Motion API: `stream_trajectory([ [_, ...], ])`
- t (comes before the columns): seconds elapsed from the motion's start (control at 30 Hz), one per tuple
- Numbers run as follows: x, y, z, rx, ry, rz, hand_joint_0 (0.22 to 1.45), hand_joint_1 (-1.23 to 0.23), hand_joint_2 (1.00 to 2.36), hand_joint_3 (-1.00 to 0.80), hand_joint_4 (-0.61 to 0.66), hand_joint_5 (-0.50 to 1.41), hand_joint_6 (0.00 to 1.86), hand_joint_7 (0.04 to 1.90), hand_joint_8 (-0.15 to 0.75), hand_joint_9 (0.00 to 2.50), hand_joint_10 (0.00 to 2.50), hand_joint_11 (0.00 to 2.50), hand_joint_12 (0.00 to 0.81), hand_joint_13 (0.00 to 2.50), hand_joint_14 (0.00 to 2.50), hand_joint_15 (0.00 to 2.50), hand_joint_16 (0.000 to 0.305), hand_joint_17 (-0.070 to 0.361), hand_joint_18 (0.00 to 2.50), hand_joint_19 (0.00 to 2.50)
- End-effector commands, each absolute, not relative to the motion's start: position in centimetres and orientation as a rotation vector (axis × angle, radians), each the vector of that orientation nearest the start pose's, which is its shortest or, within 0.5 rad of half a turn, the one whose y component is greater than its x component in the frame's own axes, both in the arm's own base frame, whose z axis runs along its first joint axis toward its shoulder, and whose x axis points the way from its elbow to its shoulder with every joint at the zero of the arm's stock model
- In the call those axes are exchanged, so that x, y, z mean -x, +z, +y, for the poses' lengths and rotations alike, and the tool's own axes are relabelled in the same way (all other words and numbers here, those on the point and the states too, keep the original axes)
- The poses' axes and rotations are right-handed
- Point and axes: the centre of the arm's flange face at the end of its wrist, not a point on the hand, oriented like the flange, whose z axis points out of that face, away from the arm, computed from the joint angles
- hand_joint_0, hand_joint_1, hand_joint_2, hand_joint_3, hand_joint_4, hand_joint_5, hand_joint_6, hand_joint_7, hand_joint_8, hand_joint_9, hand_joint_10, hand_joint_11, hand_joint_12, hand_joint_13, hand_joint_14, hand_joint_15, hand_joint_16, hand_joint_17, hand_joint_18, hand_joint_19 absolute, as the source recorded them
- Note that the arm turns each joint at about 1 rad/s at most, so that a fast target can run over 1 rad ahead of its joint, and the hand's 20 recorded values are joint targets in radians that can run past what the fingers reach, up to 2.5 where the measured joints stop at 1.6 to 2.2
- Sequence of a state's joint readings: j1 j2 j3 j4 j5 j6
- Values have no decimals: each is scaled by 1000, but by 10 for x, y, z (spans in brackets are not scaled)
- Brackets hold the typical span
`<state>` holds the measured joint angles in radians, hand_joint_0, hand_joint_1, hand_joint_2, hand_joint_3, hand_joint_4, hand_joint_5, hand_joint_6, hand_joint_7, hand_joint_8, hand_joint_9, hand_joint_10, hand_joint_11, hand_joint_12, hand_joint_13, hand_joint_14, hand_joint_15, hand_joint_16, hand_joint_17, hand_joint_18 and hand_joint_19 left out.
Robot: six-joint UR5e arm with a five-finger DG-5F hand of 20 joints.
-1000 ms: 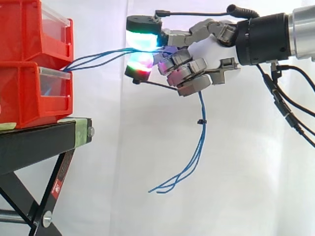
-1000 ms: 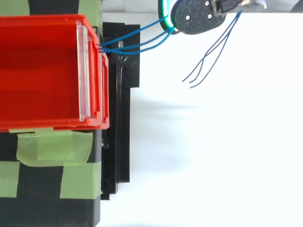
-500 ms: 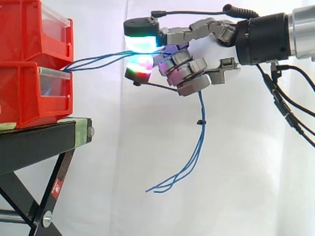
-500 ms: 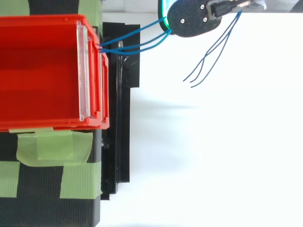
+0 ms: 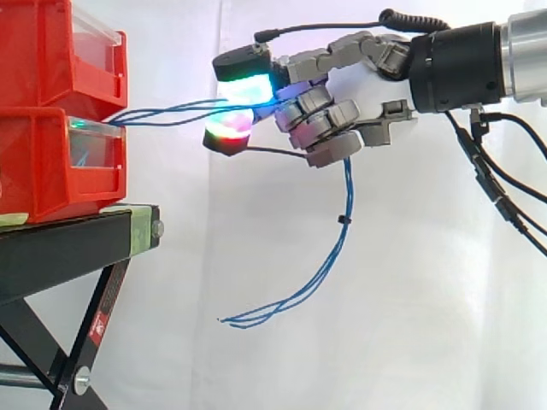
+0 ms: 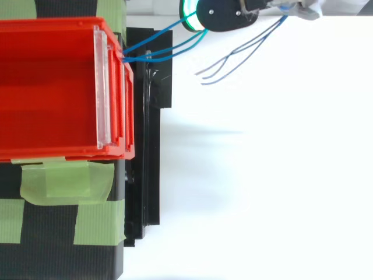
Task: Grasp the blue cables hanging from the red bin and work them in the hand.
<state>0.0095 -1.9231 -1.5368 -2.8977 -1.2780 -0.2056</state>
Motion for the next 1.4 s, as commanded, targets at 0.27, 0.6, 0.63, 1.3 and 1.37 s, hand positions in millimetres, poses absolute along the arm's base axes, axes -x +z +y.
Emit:
stream_trajectory([
  [0.27,-608,332,-156,-1239,803,1172,1081,-676,1158,224,237,333,134,1330,367,549,2500,2239,429,917,2500,1286,53,119,1308,1457],
  [0.6,-608,333,-156,-1239,804,1171,1057,-773,1010,87,223,233,113,1335,371,370,2500,2290,439,781,2500,1334,55,124,1291,1631],
  [0.63,-608,332,-156,-1239,803,1172,1073,-781,1006,183,219,213,142,1322,372,360,2500,2293,447,761,2500,1347,56,127,1270,1633],
  [1.3,-607,333,-161,-1229,859,1201,1006,-812,1071,228,185,76,239,1251,398,164,2500,2254,470,553,2500,1331,62,139,1136,1570],
  [1.37,-606,333,-161,-1230,876,1207,1039,-810,1053,261,174,76,242,1255,388,164,2500,2245,461,543,2500,1337,59,133,1117,1597],
])
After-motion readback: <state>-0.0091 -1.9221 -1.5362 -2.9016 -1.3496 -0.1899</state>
